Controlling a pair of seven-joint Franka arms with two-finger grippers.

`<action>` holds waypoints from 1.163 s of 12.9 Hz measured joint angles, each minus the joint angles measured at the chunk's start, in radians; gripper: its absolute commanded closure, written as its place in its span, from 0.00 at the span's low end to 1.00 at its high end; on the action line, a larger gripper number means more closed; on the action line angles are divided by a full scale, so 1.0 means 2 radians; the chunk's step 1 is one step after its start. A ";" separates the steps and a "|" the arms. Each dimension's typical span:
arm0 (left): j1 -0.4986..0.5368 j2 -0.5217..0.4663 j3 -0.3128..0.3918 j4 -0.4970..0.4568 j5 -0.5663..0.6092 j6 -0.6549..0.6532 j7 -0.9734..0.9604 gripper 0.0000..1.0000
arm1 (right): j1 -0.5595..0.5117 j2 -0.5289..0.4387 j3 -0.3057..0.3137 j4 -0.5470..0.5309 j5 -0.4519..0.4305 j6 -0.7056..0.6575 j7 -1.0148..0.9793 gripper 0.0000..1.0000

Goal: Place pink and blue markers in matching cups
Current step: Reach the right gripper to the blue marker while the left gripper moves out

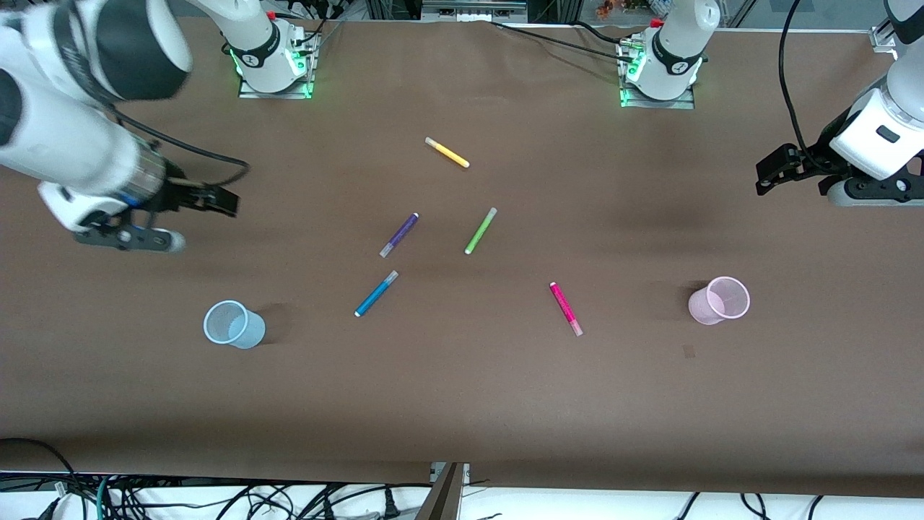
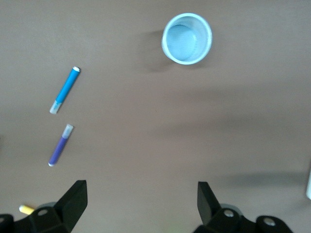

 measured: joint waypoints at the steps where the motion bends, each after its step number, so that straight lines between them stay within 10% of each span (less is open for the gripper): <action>1: 0.000 0.001 0.000 0.000 0.000 -0.001 0.000 0.00 | 0.008 0.015 0.000 0.000 0.000 0.015 0.015 0.00; 15: -0.039 0.118 -0.050 -0.002 -0.010 0.089 -0.101 0.00 | 0.075 0.223 0.001 0.000 0.052 0.267 0.160 0.02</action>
